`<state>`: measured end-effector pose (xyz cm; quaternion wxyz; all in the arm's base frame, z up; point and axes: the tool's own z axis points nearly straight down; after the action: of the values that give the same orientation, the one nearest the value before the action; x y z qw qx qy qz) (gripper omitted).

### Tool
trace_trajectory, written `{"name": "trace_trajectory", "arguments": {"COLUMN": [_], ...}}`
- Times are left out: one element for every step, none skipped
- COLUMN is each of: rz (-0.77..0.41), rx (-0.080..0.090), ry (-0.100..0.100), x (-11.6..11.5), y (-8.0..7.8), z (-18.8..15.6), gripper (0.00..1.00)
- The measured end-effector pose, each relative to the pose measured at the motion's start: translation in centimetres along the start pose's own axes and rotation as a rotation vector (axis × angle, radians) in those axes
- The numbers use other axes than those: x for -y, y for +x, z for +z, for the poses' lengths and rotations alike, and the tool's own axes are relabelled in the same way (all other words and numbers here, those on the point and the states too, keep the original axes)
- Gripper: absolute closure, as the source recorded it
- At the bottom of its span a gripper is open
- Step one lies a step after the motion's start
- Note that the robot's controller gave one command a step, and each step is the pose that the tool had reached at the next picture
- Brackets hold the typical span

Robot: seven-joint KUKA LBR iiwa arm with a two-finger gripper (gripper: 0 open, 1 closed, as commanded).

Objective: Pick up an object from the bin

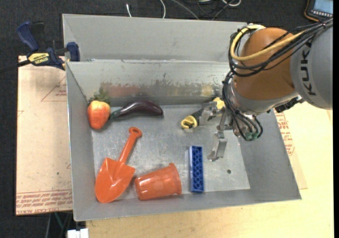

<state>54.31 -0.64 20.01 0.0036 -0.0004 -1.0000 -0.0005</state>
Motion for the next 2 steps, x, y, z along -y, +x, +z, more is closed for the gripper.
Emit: {"name": "trace_trajectory", "arguments": {"rz": [0.000,-0.133], "rx": [0.008,0.018], "ry": [0.000,-0.002], "x": [0.0,5.1], "y": [-0.2,-7.0], "z": [-0.5,12.0], "gripper": [0.00,0.00]}}
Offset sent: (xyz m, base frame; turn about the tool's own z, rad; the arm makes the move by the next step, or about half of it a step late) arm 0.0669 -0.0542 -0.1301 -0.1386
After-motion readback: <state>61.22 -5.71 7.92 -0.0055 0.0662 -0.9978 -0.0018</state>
